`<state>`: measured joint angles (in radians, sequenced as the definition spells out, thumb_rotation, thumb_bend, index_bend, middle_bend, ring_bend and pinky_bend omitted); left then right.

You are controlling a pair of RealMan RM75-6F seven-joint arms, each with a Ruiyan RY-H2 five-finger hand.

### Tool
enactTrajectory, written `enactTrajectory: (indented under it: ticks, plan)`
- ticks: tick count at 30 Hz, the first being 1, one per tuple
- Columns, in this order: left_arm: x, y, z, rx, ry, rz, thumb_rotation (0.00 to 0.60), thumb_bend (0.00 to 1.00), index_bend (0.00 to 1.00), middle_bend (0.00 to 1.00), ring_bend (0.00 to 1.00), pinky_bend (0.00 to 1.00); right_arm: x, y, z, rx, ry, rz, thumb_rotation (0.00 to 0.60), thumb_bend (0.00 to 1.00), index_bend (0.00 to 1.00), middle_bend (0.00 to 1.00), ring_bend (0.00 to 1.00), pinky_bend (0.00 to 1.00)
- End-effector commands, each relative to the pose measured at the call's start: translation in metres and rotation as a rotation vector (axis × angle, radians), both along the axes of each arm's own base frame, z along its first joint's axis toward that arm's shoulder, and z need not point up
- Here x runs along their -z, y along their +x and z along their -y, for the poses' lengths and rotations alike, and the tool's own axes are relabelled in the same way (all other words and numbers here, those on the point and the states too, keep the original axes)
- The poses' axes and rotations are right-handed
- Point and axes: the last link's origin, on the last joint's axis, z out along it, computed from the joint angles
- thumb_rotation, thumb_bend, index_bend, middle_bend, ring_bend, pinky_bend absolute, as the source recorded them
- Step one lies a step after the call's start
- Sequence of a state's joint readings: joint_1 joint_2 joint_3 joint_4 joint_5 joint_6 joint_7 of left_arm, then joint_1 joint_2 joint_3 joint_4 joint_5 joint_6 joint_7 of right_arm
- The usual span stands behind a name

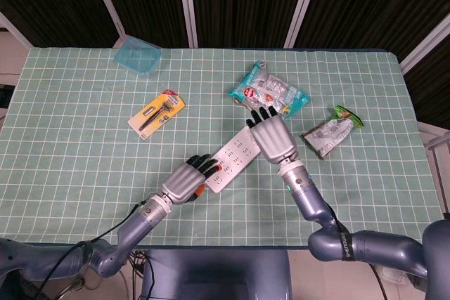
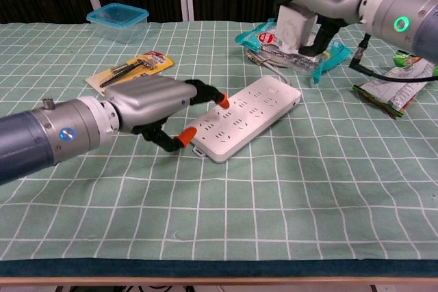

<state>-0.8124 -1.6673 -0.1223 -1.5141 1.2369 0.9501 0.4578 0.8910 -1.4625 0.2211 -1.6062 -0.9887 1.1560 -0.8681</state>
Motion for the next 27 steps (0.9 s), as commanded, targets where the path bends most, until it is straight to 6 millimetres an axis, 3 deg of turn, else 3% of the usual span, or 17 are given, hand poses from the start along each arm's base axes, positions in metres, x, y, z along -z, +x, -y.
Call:
enactTrajectory:
  ticks: [1, 6, 11, 14, 19, 22, 27]
  plan:
    - [-0.022, 0.003, -0.007, -0.010, 0.054, 0.053, 0.600, 0.57, 0.16, 0.09, 0.03, 0.16, -0.014, -0.016, -0.003, 0.042, -0.033, -0.003, 0.600, 0.67, 0.64, 0.28, 0.25, 0.29]
    - [-0.060, -0.009, -0.007, -0.029, 0.133, 0.097, 0.600, 0.56, 0.16, 0.09, 0.03, 0.16, -0.027, -0.053, -0.011, 0.135, -0.046, -0.007, 0.600, 0.67, 0.60, 0.26, 0.24, 0.29]
    - [-0.093, -0.039, 0.003, -0.074, 0.194, 0.100, 0.600, 0.56, 0.16, 0.09, 0.03, 0.16, -0.025, -0.091, -0.021, 0.228, -0.027, -0.024, 0.600, 0.67, 0.53, 0.23, 0.21, 0.26]
    - [-0.109, -0.065, 0.010, -0.121, 0.222, 0.080, 0.600, 0.56, 0.16, 0.09, 0.03, 0.15, -0.019, -0.108, -0.026, 0.269, -0.004, -0.033, 0.600, 0.65, 0.41, 0.19, 0.17, 0.23]
    - [-0.136, -0.104, 0.023, -0.212, 0.279, 0.074, 0.600, 0.49, 0.16, 0.09, 0.03, 0.15, -0.011, -0.126, -0.033, 0.308, 0.003, -0.053, 0.600, 0.32, 0.04, 0.04, 0.04, 0.15]
    - [-0.151, -0.122, 0.031, -0.252, 0.323, 0.084, 0.600, 0.38, 0.15, 0.08, 0.03, 0.14, -0.009, -0.129, -0.037, 0.322, -0.007, -0.048, 0.600, 0.23, 0.00, 0.00, 0.00, 0.10]
    - [-0.173, -0.145, 0.049, -0.319, 0.385, 0.115, 0.600, 0.21, 0.15, 0.08, 0.02, 0.14, -0.015, -0.125, -0.048, 0.306, -0.040, 0.010, 0.600, 0.19, 0.00, 0.00, 0.00, 0.05]
